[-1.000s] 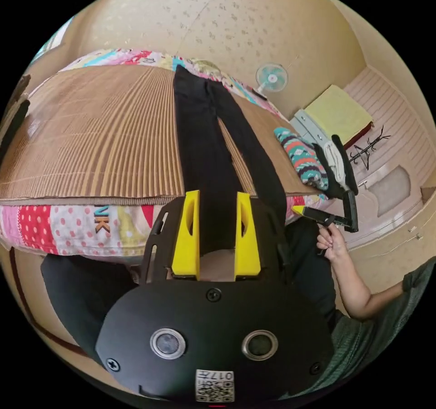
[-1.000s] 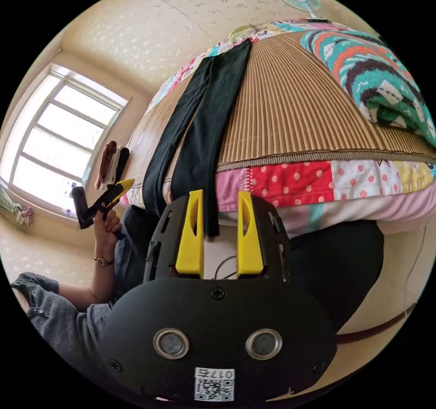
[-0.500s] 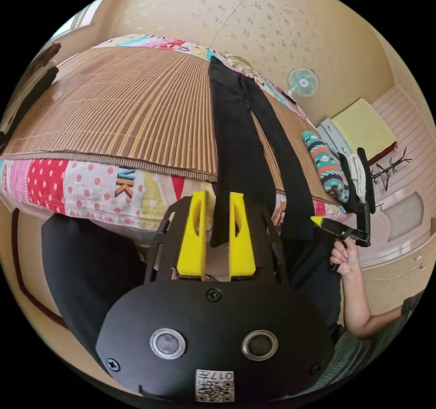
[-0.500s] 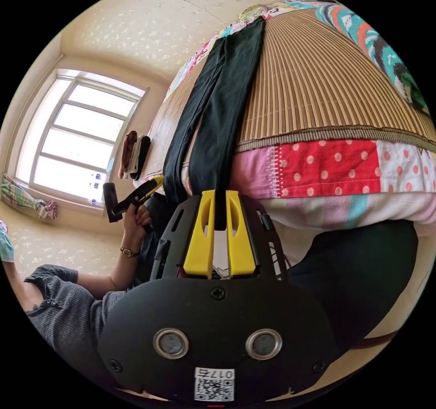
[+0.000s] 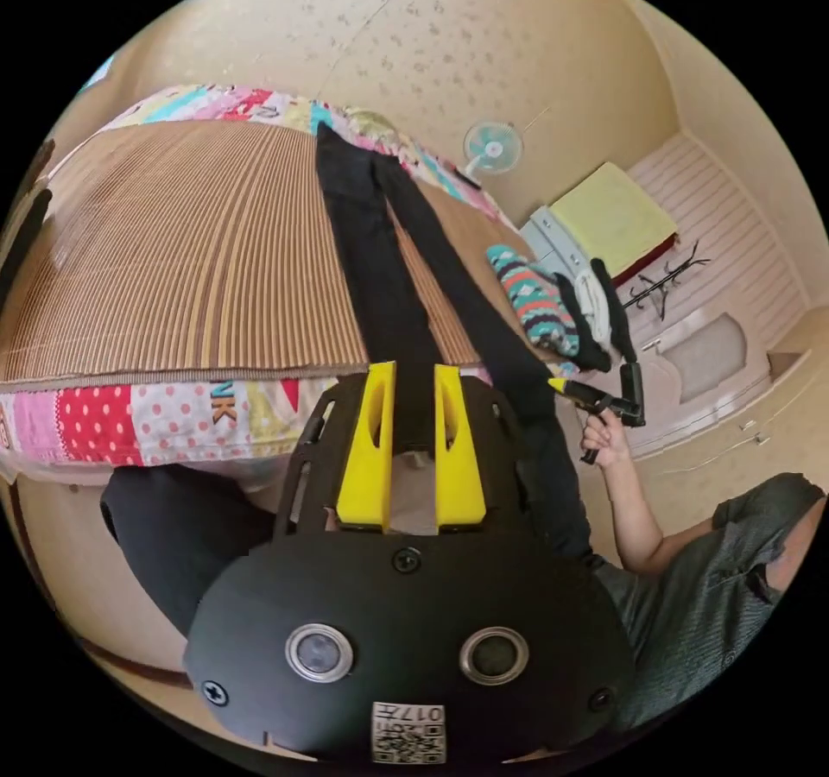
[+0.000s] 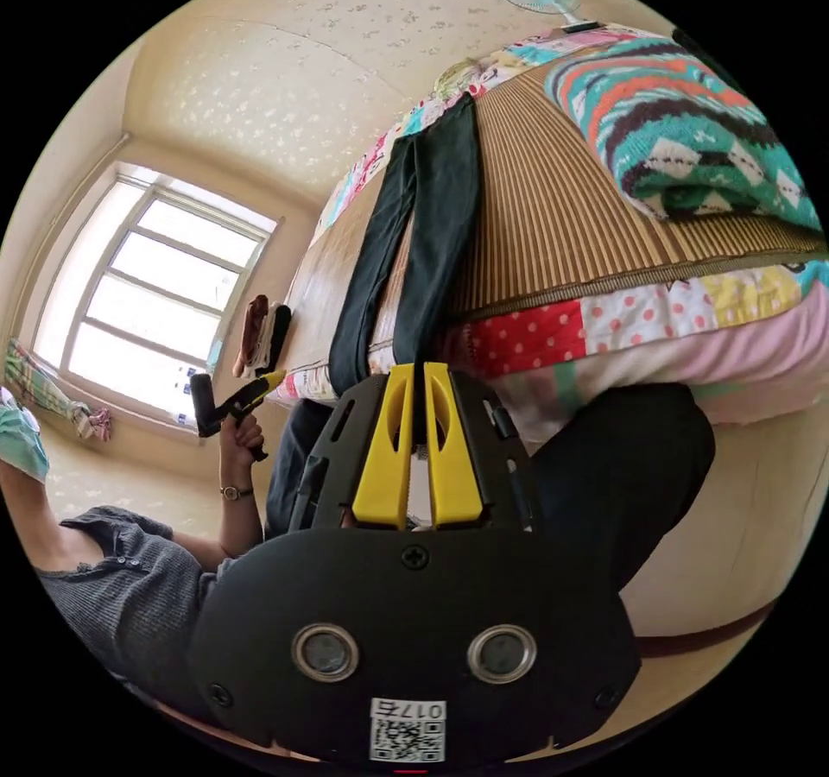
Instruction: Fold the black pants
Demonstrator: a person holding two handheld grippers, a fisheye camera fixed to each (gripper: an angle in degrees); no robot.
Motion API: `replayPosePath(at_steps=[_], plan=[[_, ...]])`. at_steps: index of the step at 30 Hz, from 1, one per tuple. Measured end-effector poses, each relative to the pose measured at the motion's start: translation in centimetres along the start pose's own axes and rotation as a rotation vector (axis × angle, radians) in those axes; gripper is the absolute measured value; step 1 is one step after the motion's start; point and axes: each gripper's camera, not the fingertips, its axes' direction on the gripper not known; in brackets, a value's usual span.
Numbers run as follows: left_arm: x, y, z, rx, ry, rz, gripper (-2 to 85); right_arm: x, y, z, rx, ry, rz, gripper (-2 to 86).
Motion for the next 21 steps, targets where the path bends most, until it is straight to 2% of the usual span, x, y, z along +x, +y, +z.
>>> replayPosePath(at_steps=[3, 9, 13, 15, 18, 21], plan=[[1.0, -2.5, 0.2, 0.040, 0.103, 0.047, 10.8, -5.0, -0.7, 0.5, 0.001, 0.039, -0.142, 2.7], [3.7, -8.2, 8.8, -0.139, 0.328, 0.137, 15.8, -12.8, -0.9, 8.5, -0.154, 0.002, -0.323, 2.9], [4.8, -8.1, 14.2, -0.239, 0.283, 0.156, 17.6, -14.3, -0.4, 13.2, -0.226, 0.014, -0.342, 2.9], [4.5, -7.2, 14.9, -0.213, 0.233, 0.154, 15.8, -14.5, -0.3, 15.4, -0.262, 0.015, -0.333, 2.9], [2.9, -5.9, 14.8, -0.171, 0.135, 0.133, 6.5, -14.7, -0.2, 17.5, -0.308, 0.014, -0.338, 2.8], [0.8, -5.9, 13.8, -0.198, 0.216, 0.140, 3.4, -14.4, -0.5, 18.4, -0.366, -0.063, -0.344, 2.7]])
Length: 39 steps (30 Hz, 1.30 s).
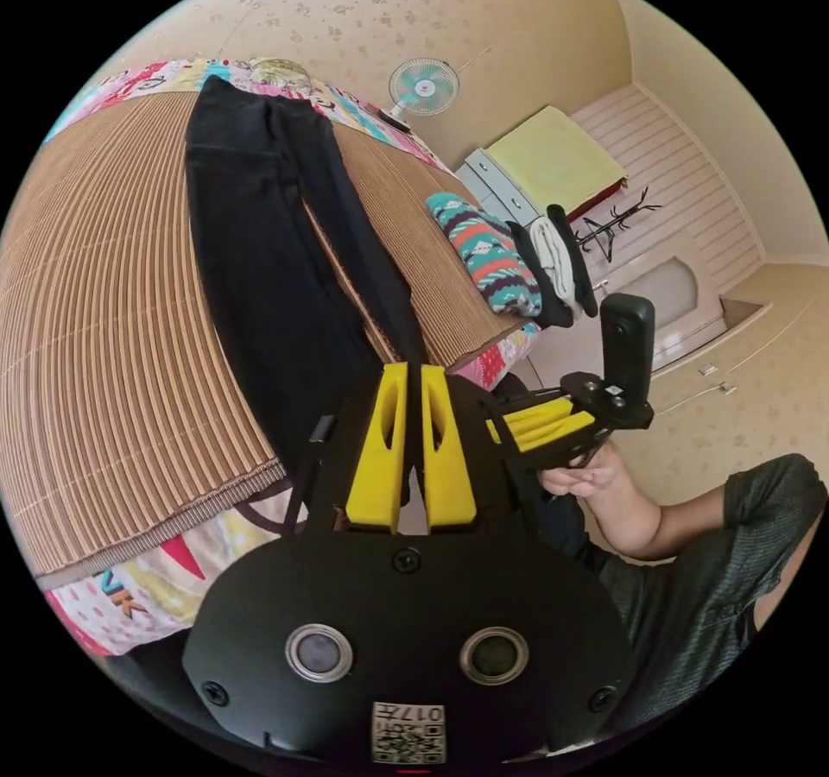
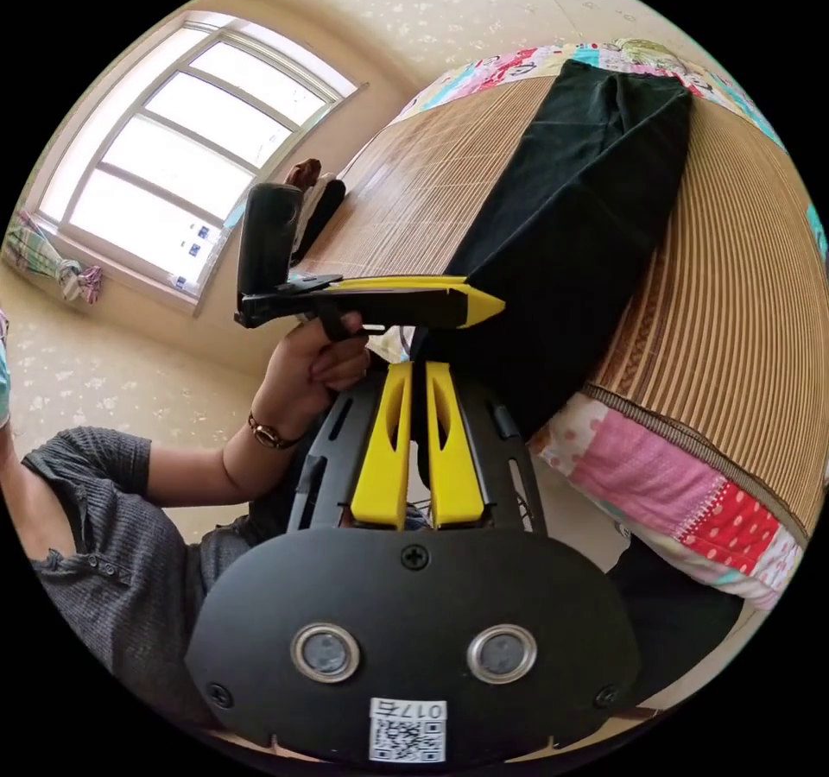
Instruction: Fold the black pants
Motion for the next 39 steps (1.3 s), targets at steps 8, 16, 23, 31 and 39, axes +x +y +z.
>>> replayPosePath(at_steps=[8, 16, 23, 31, 39], plan=[[-5.2, 0.2, 0.2, -0.159, 0.011, 0.005, -0.4, 6.6, -5.1, -6.0, 0.102, 0.016, 0.084, 7.4], [-4.0, -0.8, 2.2, -0.227, -0.080, 0.119, -0.8, 20.8, -21.3, -9.4, 0.371, 0.204, 0.420, 8.3], [-6.5, -2.3, 3.4, -0.292, 0.037, 0.109, -0.9, 32.7, -34.9, -7.9, 0.573, 0.177, 0.671, 10.8], [-8.0, -2.2, 3.8, -0.259, 0.091, 0.070, -0.9, 36.4, -47.0, -3.7, 0.539, 0.368, 0.701, 9.9], [-8.0, -2.1, 2.8, -0.225, 0.122, -0.020, -0.9, 26.1, -57.9, 2.9, 0.233, 1.200, 0.354, 2.2]])
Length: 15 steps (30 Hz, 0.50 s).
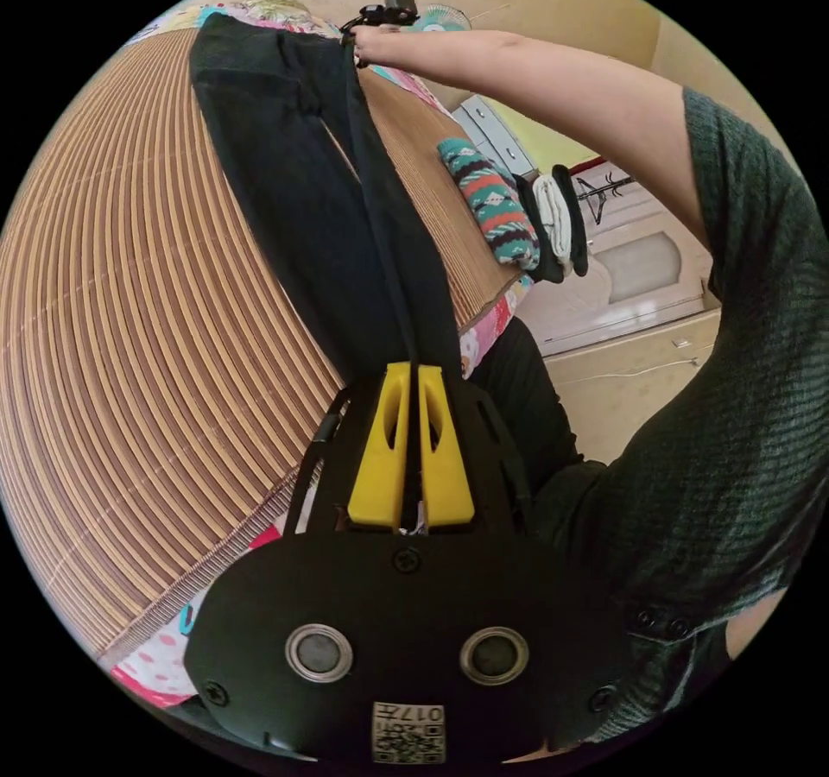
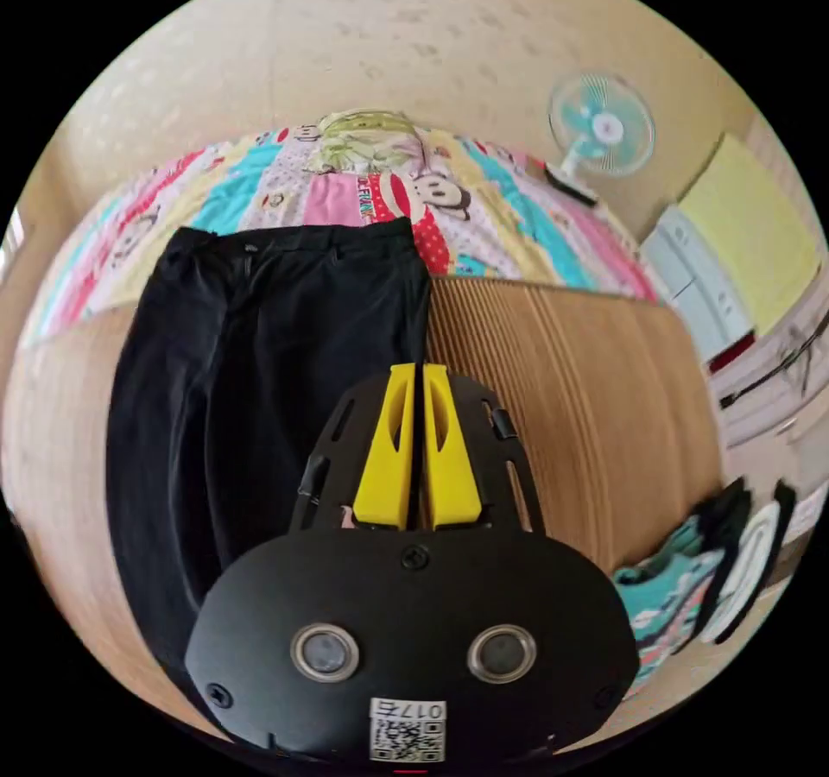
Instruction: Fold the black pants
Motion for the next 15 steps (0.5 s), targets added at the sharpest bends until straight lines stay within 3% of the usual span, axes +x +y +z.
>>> replayPosePath(at_steps=[2, 7, 11, 15], plan=[[0.3, 0.4, -0.5, -0.026, 0.054, 0.020, -0.9, -5.7, -0.5, -4.0, 0.122, 0.119, -0.148, 2.0], [0.7, 1.2, -2.4, -0.038, 0.038, 0.047, -0.9, -15.9, -2.1, -12.3, 0.290, -0.031, -0.268, 2.3], [-0.3, 1.1, -1.1, -0.131, 0.000, 0.007, -0.9, -20.6, -3.8, -10.6, 0.127, -0.270, -0.287, 3.5], [-0.9, 0.7, -0.4, -0.160, 0.019, 0.000, -0.8, -18.0, -2.3, -6.7, -0.003, -0.409, -0.094, 6.4]])
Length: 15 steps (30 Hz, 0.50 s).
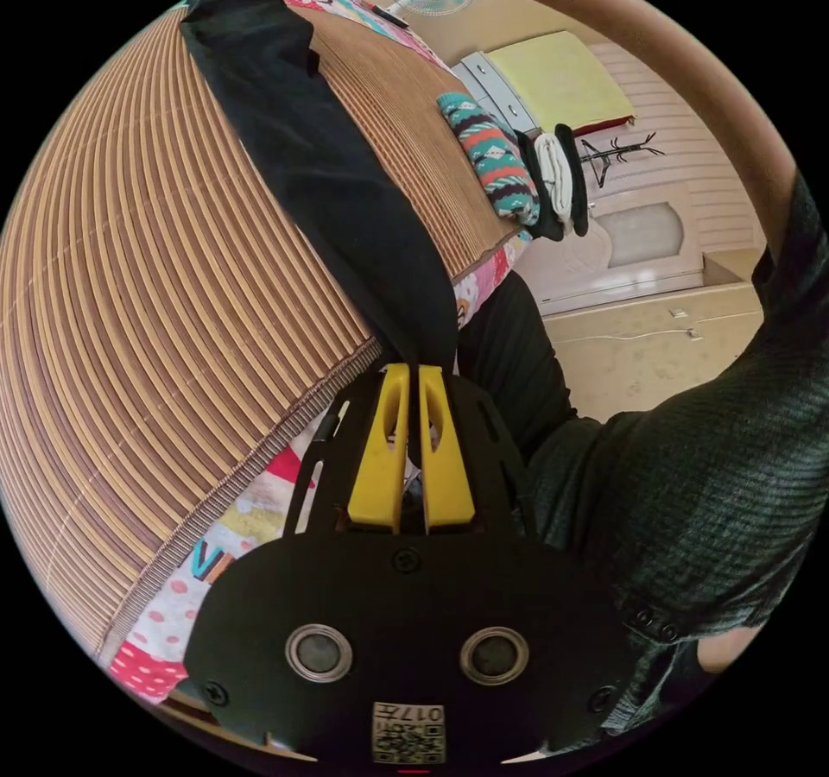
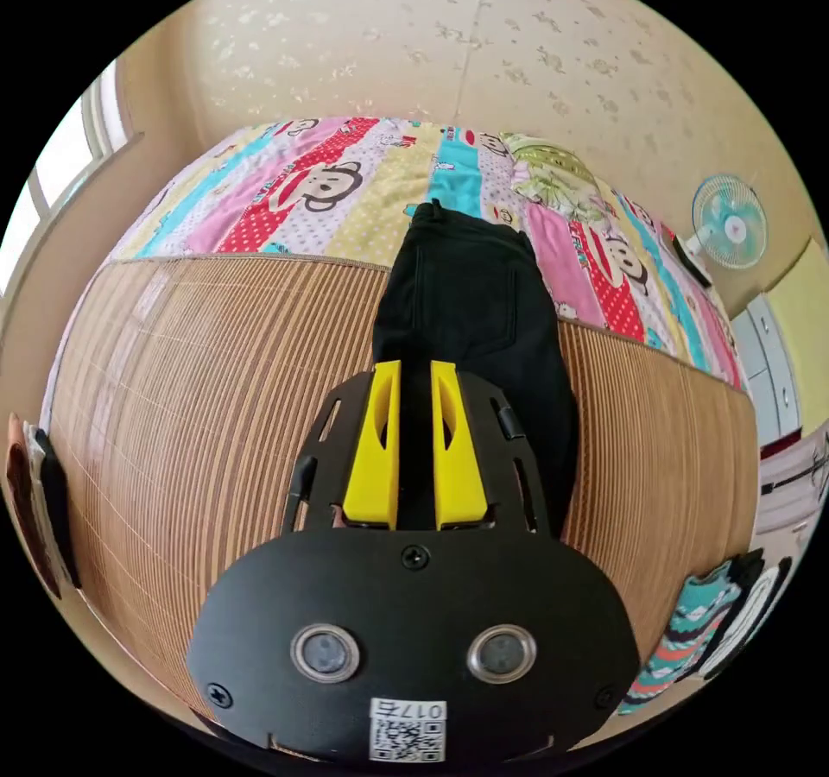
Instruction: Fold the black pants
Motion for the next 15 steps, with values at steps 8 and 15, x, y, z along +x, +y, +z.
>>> replayPosePath(at_steps=[8, 15], plan=[[0.4, -0.5, 0.1, -0.014, -0.010, 0.013, -0.8, 9.4, 15.8, -6.7, -0.102, -0.302, -0.138, 7.7], [0.2, -0.9, 0.4, -0.037, -0.002, 0.010, -0.8, 19.0, 37.8, -12.9, -0.260, -0.628, -0.111, 9.3]])
